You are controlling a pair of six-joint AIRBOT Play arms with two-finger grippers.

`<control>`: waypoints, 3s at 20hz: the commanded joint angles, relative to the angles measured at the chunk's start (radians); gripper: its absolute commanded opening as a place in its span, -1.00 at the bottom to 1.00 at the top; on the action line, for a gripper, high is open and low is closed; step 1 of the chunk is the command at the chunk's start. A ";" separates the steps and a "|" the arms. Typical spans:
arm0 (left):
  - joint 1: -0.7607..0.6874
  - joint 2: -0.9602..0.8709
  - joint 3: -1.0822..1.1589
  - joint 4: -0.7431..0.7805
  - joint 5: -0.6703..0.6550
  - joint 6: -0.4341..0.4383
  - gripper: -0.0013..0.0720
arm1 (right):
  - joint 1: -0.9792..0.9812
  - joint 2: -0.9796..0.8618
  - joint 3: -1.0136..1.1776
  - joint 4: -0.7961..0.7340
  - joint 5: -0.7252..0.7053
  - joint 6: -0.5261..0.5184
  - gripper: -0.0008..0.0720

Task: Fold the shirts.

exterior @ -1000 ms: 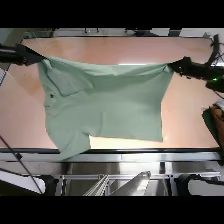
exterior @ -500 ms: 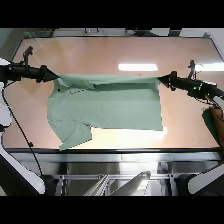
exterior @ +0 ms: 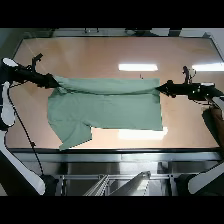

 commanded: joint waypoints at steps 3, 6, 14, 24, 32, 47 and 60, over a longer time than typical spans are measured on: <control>0.024 0.036 0.001 0.058 -0.105 -0.115 0.98 | -0.066 0.071 0.001 -0.152 0.132 0.095 0.11; 0.085 0.110 -0.043 0.044 -0.182 -0.179 0.67 | -0.151 0.181 -0.019 -0.425 0.272 0.222 0.05; 0.221 0.653 -0.908 0.053 -0.140 -0.182 0.63 | -0.101 0.320 -0.508 -0.418 0.076 0.128 0.06; 0.058 0.991 -1.487 0.169 0.277 -0.322 0.63 | 0.092 0.302 -0.517 -0.144 0.034 0.074 -0.05; -0.100 0.718 -1.258 0.163 0.407 -0.362 0.62 | 0.091 0.302 -0.517 -0.142 0.123 0.071 -0.05; 0.019 0.906 -1.265 0.396 0.033 -0.324 -0.90 | -0.192 0.375 -0.518 -0.312 0.277 0.129 -0.93; 0.008 0.745 -0.720 0.010 0.103 -0.189 -0.89 | -0.016 0.309 -0.282 -0.076 0.112 0.129 -0.93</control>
